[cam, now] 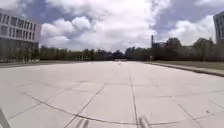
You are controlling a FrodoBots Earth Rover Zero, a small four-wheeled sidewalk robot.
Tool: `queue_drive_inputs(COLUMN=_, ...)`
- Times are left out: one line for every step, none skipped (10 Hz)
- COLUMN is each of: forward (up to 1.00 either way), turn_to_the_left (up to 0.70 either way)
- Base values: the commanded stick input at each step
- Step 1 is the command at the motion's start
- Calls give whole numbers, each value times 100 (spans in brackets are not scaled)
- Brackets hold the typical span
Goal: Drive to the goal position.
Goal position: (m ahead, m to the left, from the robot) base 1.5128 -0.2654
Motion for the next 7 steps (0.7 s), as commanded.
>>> queue_drive_inputs(forward=70, turn_to_the_left=-7)
queue_drive_inputs(forward=70, turn_to_the_left=-14)
queue_drive_inputs(forward=70, turn_to_the_left=-28)
queue_drive_inputs(forward=70, turn_to_the_left=-26)
queue_drive_inputs(forward=70, turn_to_the_left=-16)
queue_drive_inputs(forward=70, turn_to_the_left=-6)
queue_drive_inputs(forward=70, turn_to_the_left=0)
